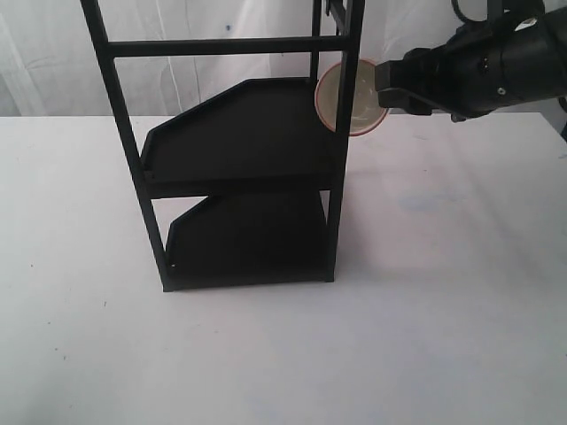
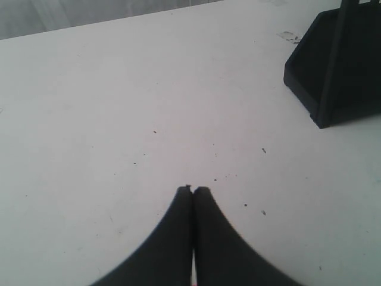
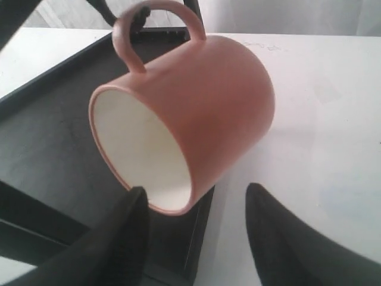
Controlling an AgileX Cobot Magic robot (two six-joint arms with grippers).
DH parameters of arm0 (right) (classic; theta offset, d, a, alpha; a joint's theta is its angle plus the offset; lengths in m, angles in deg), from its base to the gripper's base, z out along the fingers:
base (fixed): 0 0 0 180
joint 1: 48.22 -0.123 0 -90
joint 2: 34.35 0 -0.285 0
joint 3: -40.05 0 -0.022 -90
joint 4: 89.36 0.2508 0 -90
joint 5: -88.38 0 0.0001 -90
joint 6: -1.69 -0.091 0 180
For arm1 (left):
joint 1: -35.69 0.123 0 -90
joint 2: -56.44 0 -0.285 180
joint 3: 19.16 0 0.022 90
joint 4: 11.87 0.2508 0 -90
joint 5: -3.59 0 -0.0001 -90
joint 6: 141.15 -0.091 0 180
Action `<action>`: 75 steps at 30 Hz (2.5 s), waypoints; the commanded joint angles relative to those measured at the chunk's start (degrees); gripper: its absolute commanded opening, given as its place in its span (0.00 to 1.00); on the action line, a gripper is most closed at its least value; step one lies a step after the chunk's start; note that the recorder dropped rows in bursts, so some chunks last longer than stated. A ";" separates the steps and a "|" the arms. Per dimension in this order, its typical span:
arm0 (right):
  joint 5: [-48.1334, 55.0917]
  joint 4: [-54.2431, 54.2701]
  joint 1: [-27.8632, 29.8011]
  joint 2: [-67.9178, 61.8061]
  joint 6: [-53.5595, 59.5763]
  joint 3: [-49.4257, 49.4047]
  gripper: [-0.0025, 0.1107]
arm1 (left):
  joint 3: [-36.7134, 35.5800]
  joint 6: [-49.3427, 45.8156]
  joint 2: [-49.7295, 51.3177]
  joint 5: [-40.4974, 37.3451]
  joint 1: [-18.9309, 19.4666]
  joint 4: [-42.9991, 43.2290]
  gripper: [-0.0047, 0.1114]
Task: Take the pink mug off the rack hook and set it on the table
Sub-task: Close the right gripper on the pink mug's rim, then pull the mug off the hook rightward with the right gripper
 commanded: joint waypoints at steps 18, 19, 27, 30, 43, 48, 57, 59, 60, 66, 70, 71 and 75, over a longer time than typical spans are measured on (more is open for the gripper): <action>-7.84 1.86 -0.11 -4.99 1.70 2.65 0.44 | -0.22 0.00 -0.28 0.24 0.09 -0.32 0.04; -7.60 1.86 -0.11 -5.25 1.70 2.74 0.44 | -0.22 0.00 -0.28 0.24 0.09 -0.32 0.04; -8.59 1.86 -0.11 -9.17 3.37 2.98 0.41 | -0.22 0.00 -0.28 0.24 0.09 -0.32 0.04; -8.90 2.05 -0.11 -9.07 3.37 2.98 0.25 | -0.22 0.00 -0.28 0.24 0.09 -0.32 0.04; -10.66 2.05 -0.11 -4.10 4.80 2.98 0.02 | -0.22 0.00 -0.28 0.24 0.09 -0.32 0.04; -10.06 1.40 -0.11 -0.66 4.80 2.98 0.02 | -0.22 0.00 -0.28 0.24 0.09 -0.32 0.04; -9.45 -3.24 0.02 1.31 4.69 2.47 0.02 | -0.22 0.00 -0.28 0.24 0.09 -0.32 0.04; -9.45 -4.92 0.02 1.31 4.13 2.35 0.02 | -0.22 0.00 -0.28 0.24 0.09 -0.32 0.04; -9.28 -5.74 0.02 1.31 3.59 2.35 0.02 | -0.22 0.00 -0.28 0.24 0.09 -0.32 0.04; -8.84 -11.48 0.26 3.41 0.99 2.35 0.02 | -0.22 0.00 -0.28 0.24 0.09 -0.32 0.04; -8.56 -16.47 1.60 5.98 -5.30 2.35 0.02 | -0.22 0.00 -0.28 0.24 0.09 -0.32 0.04; -8.04 -17.24 1.95 6.67 -6.03 2.35 0.02 | -0.22 0.00 -0.28 0.24 0.09 -0.32 0.04; -5.99 -20.00 2.90 9.30 -7.44 2.15 0.02 | -0.22 0.00 -0.28 0.24 0.09 -0.32 0.04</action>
